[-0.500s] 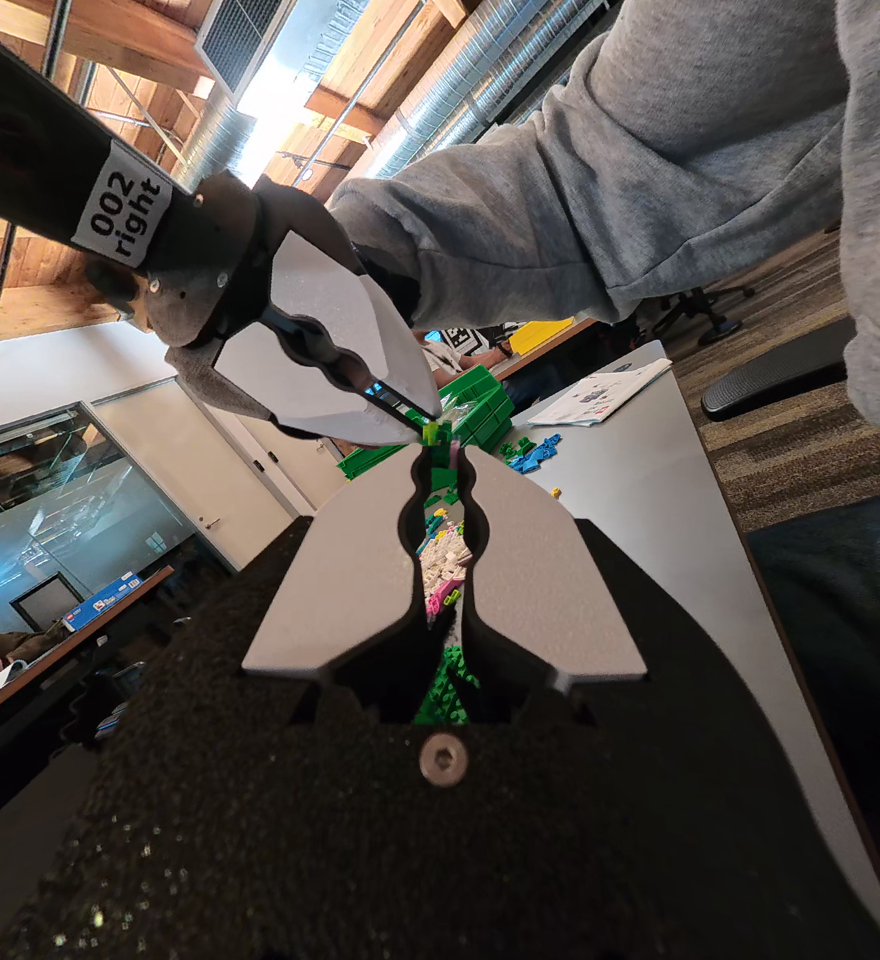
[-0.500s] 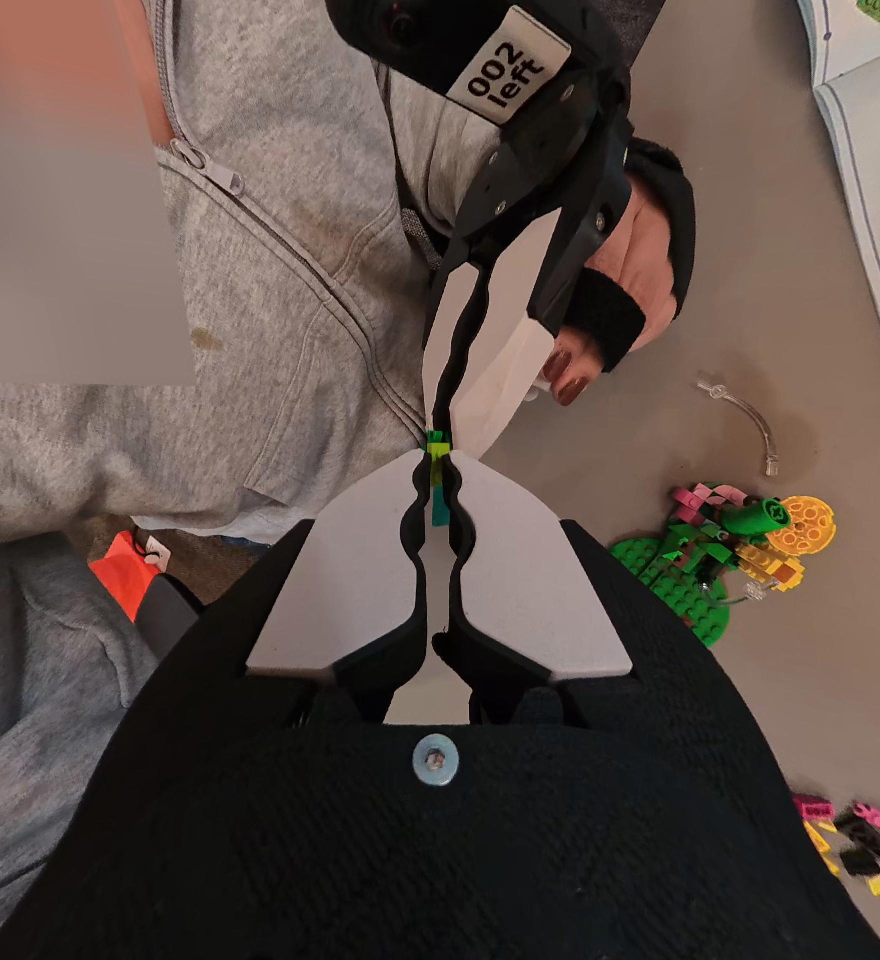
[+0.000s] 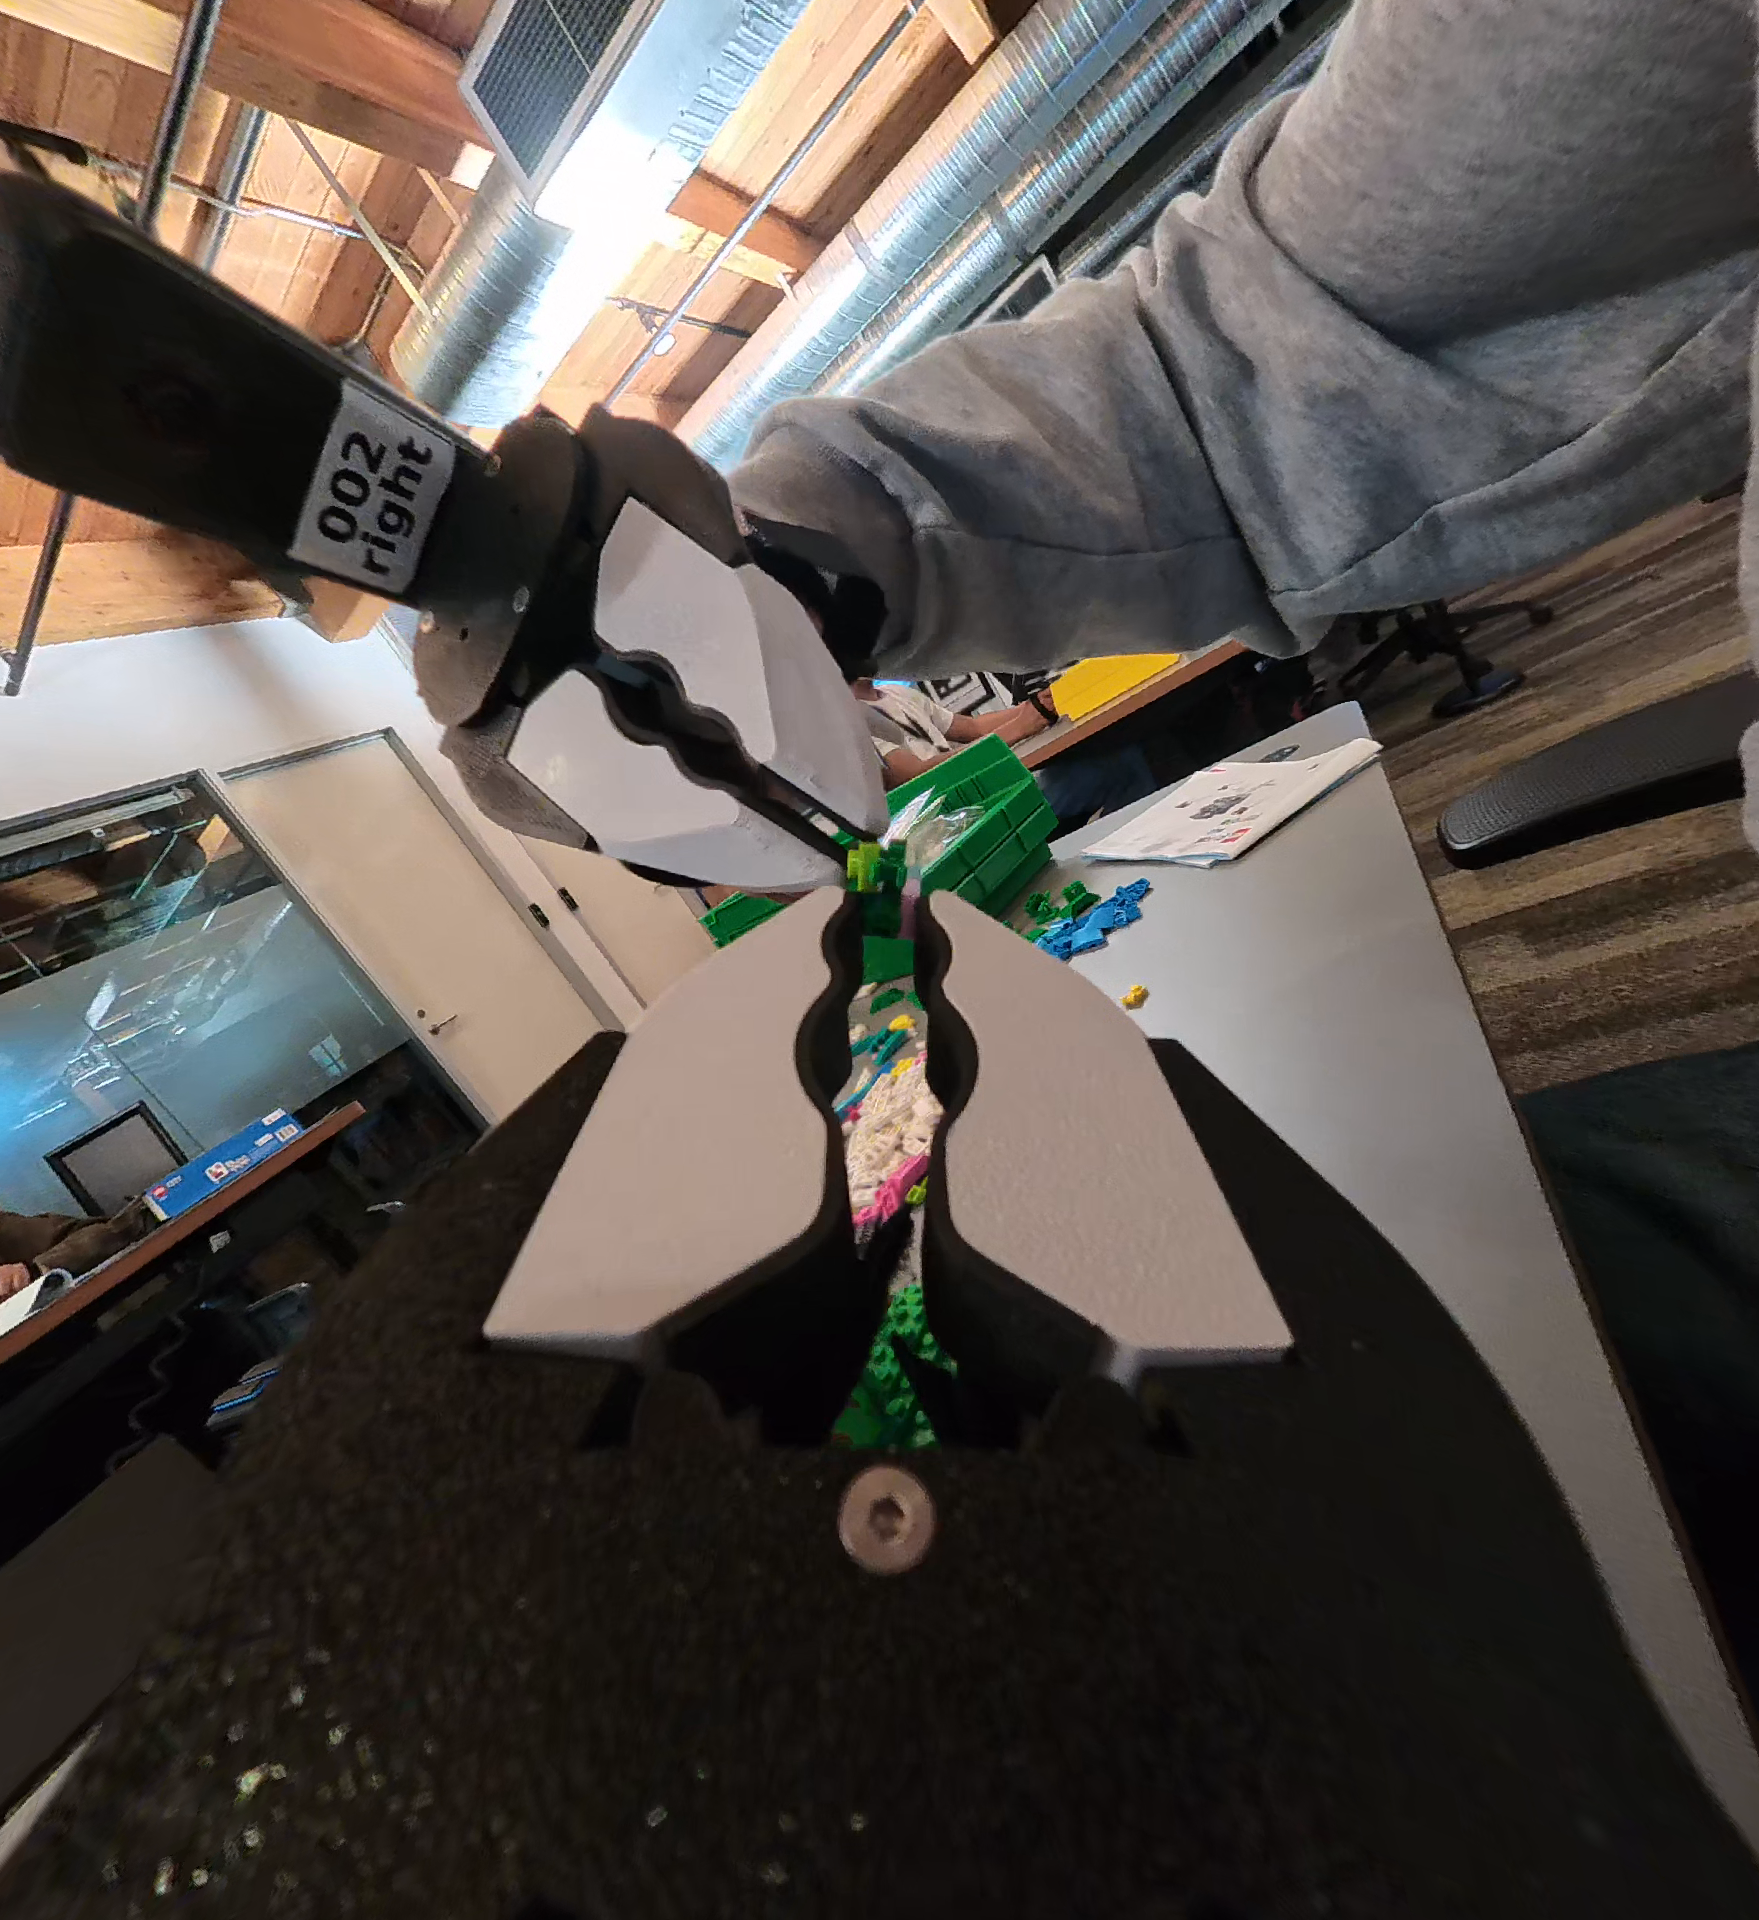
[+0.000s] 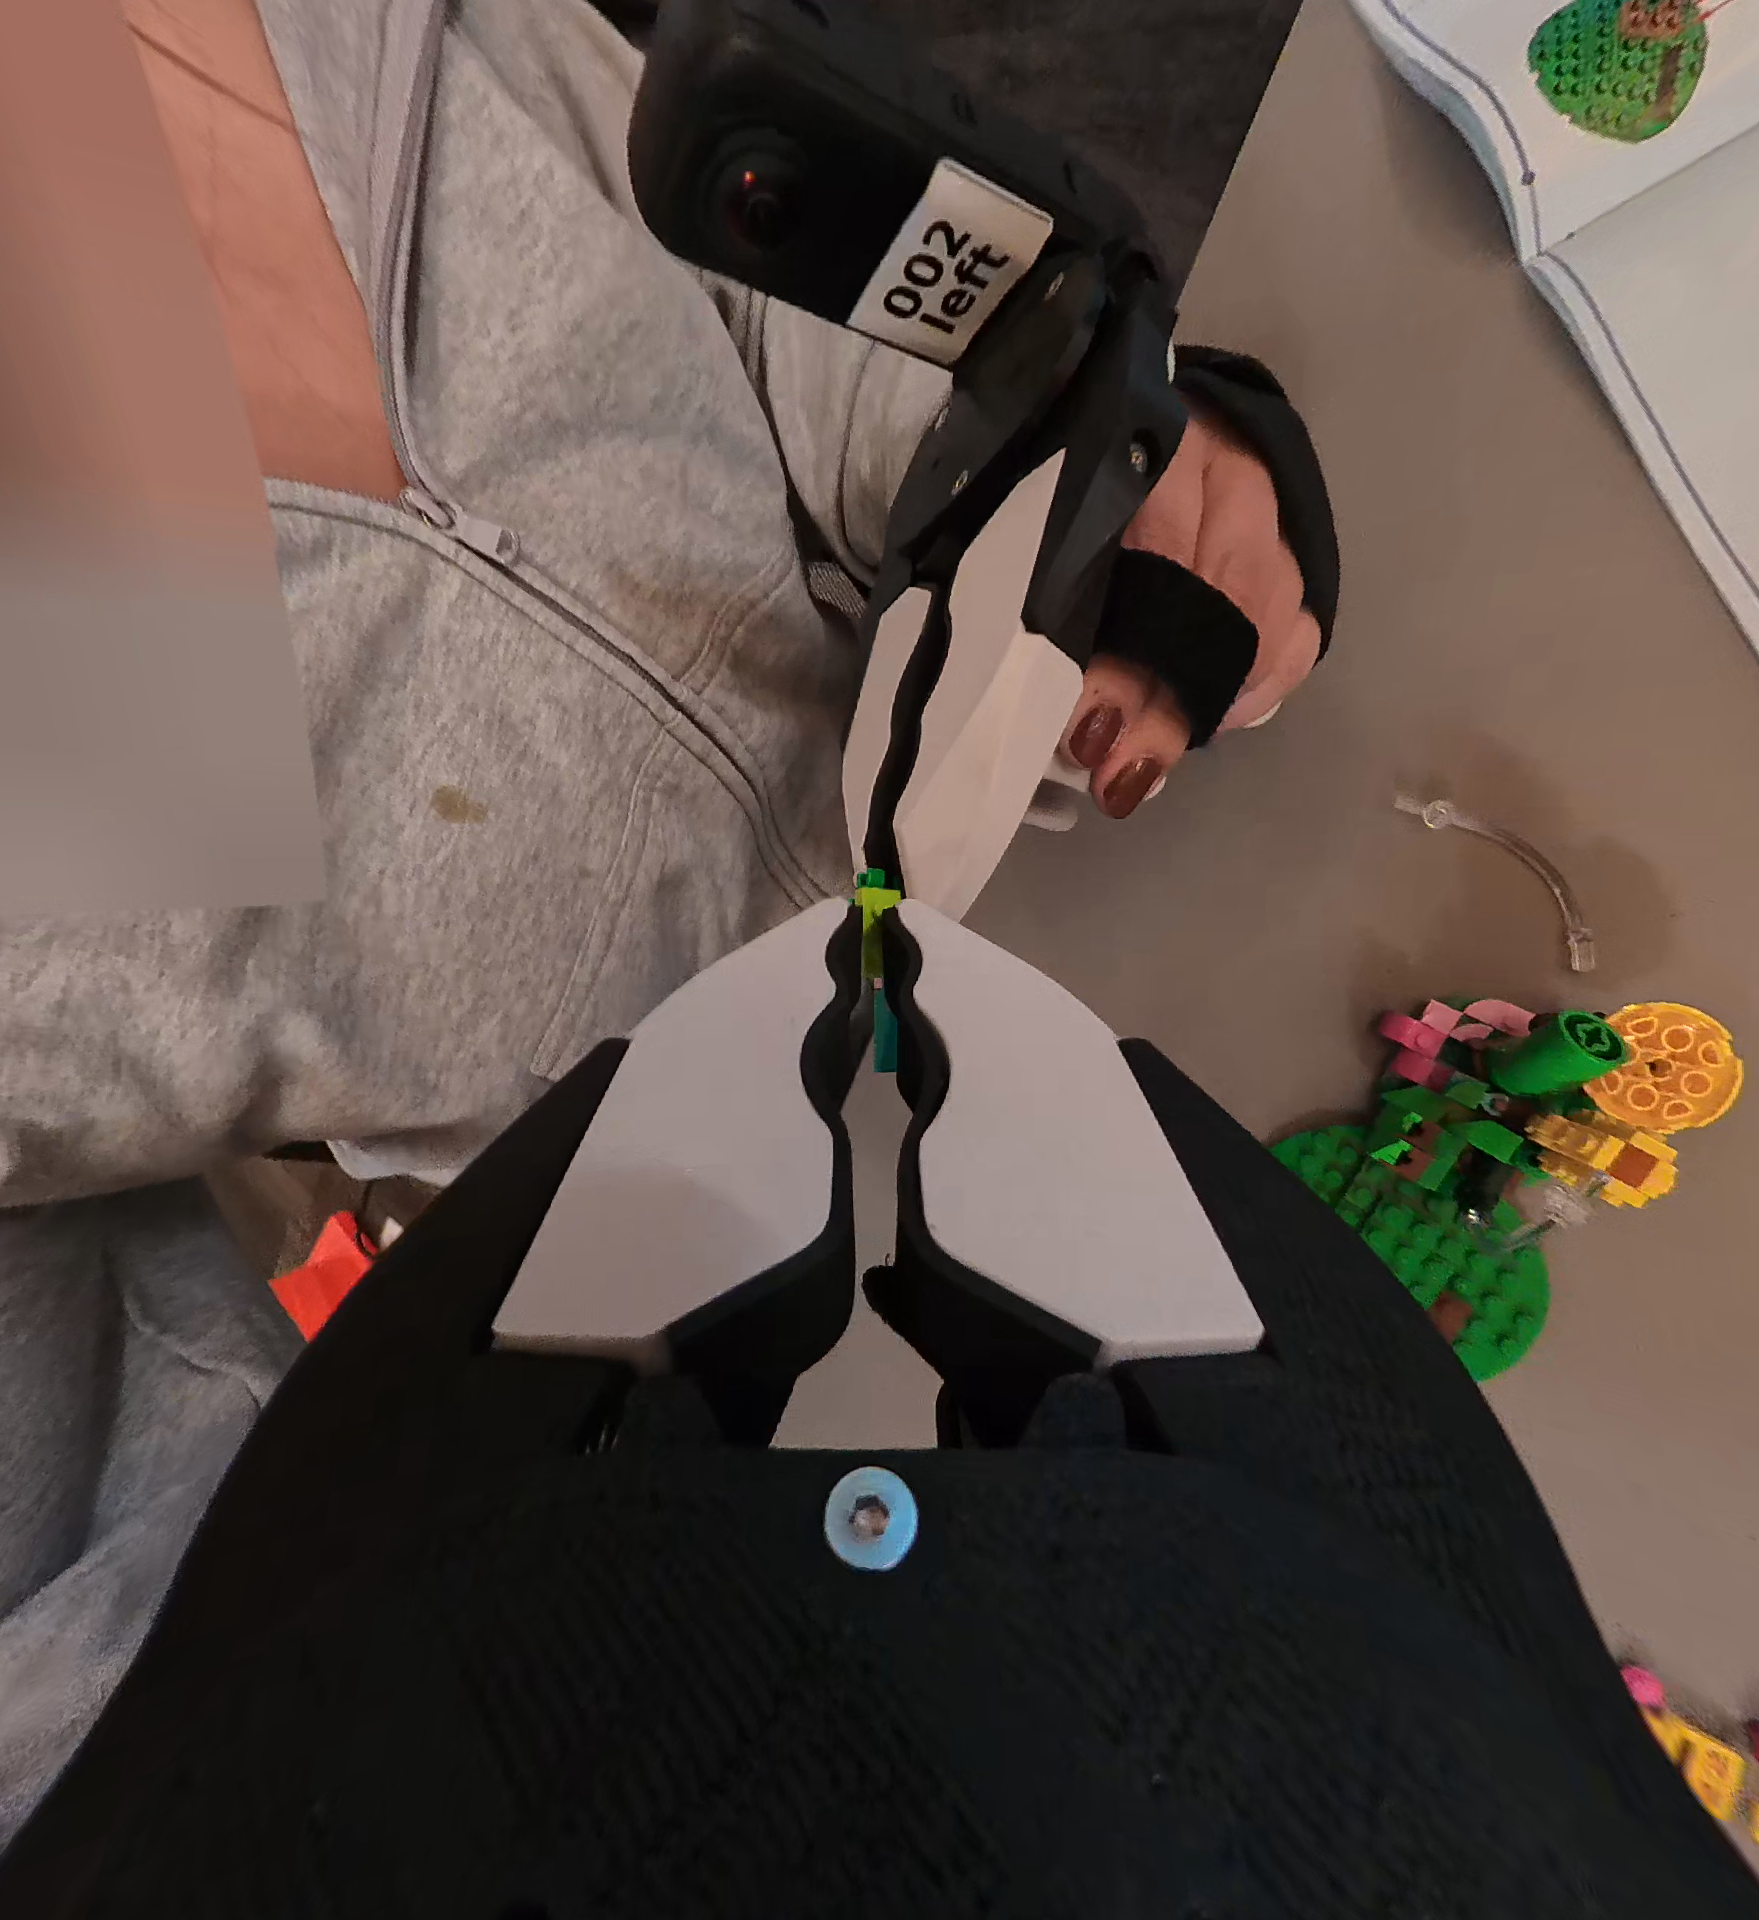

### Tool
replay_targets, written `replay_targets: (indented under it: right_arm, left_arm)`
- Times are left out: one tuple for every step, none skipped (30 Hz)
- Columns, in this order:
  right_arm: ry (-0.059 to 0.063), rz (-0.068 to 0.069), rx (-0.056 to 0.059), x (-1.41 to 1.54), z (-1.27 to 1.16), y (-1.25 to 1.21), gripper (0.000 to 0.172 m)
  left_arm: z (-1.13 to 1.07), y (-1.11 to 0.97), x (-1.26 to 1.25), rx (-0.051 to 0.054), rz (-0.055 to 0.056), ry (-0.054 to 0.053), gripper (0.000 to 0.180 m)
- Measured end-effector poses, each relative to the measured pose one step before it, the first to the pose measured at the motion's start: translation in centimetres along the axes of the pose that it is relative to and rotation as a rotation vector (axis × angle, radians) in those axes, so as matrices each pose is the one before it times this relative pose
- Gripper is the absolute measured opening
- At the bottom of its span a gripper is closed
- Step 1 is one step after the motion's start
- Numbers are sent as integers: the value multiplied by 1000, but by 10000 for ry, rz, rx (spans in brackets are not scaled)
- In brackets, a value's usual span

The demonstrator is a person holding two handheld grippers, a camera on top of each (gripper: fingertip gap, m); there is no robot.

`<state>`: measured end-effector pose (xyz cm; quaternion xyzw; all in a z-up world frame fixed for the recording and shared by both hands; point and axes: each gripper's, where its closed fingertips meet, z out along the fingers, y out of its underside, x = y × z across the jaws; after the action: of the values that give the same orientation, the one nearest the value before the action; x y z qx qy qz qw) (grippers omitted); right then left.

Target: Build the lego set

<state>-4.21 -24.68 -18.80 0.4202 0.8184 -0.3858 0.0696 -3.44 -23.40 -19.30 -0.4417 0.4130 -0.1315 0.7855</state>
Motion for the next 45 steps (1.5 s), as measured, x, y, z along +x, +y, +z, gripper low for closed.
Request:
replay_targets:
  right_arm:
    - [23,80,119,118,-44,-41,2]
    - [92,39,104,183,-35,-24,2]
    - [95,-10,79,130,-5,-15,2]
    - [70,-34,63,68,2,-15,2]
    - [80,-52,106,52,-31,-88,2]
    - [103,-41,117,88,-64,-119,2]
    - [117,-26,100,103,-64,-117,2]
    - [135,-26,128,136,-77,-175,2]
    - [108,-1,92,106,-72,-142,2]
    - [88,54,-34,100,-12,16,2]
    - [75,52,-116,97,36,127,1]
    - [20,13,-125,13,60,159,1]
    - [-61,28,-116,-86,59,127,1]
    - [-98,20,-89,-126,24,70,1]
    - [-70,0,-131,-67,16,125,1]
    - [-49,-36,-217,-48,45,213,1]
    - [-28,-72,-263,-60,111,274,1]
    - [-11,-50,-293,-67,138,282,1]
    - [34,-22,-261,-18,104,225,1]
    - [50,-4,-209,6,84,162,1]
    - [49,-12,-148,13,59,118,1]
    - [48,-21,-146,0,76,142,1]
    - [51,-51,-182,2,93,190,1]
    - [58,-49,-227,-5,121,232,1]
    - [72,-48,-248,5,153,257,1]
    - [49,-36,-213,-18,130,209,1]
    - [1,-31,-134,-67,89,114,1]
    - [6,-22,-44,-35,2,13,1]
    - [10,0,30,-14,-75,-61,1]
    - [8,11,86,13,-107,-140,2]
    - [1,12,110,-2,-119,-157,2]
    - [2,21,95,12,-82,-154,2]
    - [3,19,48,14,-48,-84,2]
    - [-7,5,12,6,-9,-43,2]
    - [-18,1,-8,-12,4,-17,2]
    - [-16,3,-11,0,11,-16,2]
    - [-15,11,1,18,-3,-30,3]
    - [-20,19,23,3,-25,-54,3]
    - [-8,16,34,15,-40,-65,3]
    - [11,10,37,32,-41,-78,3]
    - [5,3,30,8,-36,-47,4]
    - [11,-10,27,4,-22,-57,4]
    - [17,-19,22,8,-13,-43,4]
    - [57,-28,28,52,-27,-29,5]
    - [92,-35,53,73,-61,-57,7]
  left_arm:
    - [-31,115,-125,-47,-50,-33,9]
    - [-35,126,-113,-4,-84,-52,9]
    - [-14,81,-34,16,-125,9,9]
    - [-19,11,-52,52,-135,-9,9]
    - [-34,-28,-124,60,-134,-41,9]
    - [-36,-3,-144,27,-153,-33,9]
    - [-36,-7,-183,46,-165,-61,9]
    - [-53,-41,-218,83,-169,-94,9]
    - [4,11,-78,36,-138,-20,9]
    - [26,163,-21,-83,4,-14,9]
    - [21,161,46,-88,81,-1,9]
    - [28,92,136,-48,33,82,9]
    - [24,-32,153,24,-16,104,9]
    - [34,-30,102,10,22,69,9]
    - [56,73,119,-100,121,65,9]
    - [82,155,178,-162,218,75,9]
    - [76,152,249,-153,242,92,9]
    - [78,157,209,-142,185,57,9]
    - [77,139,143,-102,122,33,9]
    - [50,92,93,-71,99,22,9]
    - [33,85,79,-63,89,33,9]
    - [67,114,126,-86,105,51,9]
    - [92,141,171,-98,130,52,9]
    - [103,174,209,-123,178,55,9]
    - [98,178,194,-116,168,33,9]
    - [73,70,179,-31,94,47,9]
    - [46,-13,95,16,14,18,9]
    - [9,-62,-20,41,4,-31,9]
    - [-28,-72,-109,50,-27,-54,9]
    - [-56,-121,-127,78,-74,-44,9]
    - [-70,-107,-122,83,-95,-39,9]
    - [-44,-73,-93,61,-68,-28,9]
    - [-34,-28,-46,23,-31,-12,9]
    - [-12,-27,10,8,10,0,9]
    - [-2,-1,7,-5,21,-5,9]
    - [-13,-11,4,0,15,-10,9]
    - [-24,-23,-32,15,-7,-10,9]
    - [-17,-40,-47,22,-24,-14,9]
    - [-24,-45,-55,21,-21,-22,9]
    - [-33,-40,-62,19,-19,-22,9]
    - [-20,-48,-25,29,-28,-8,9]
    - [-5,-24,-25,10,-14,-10,9]
    - [-9,5,-14,-2,-13,-14,9]
    - [-12,-11,-27,14,-43,-4,9]
    - [-20,-82,-72,60,-76,-29,9]
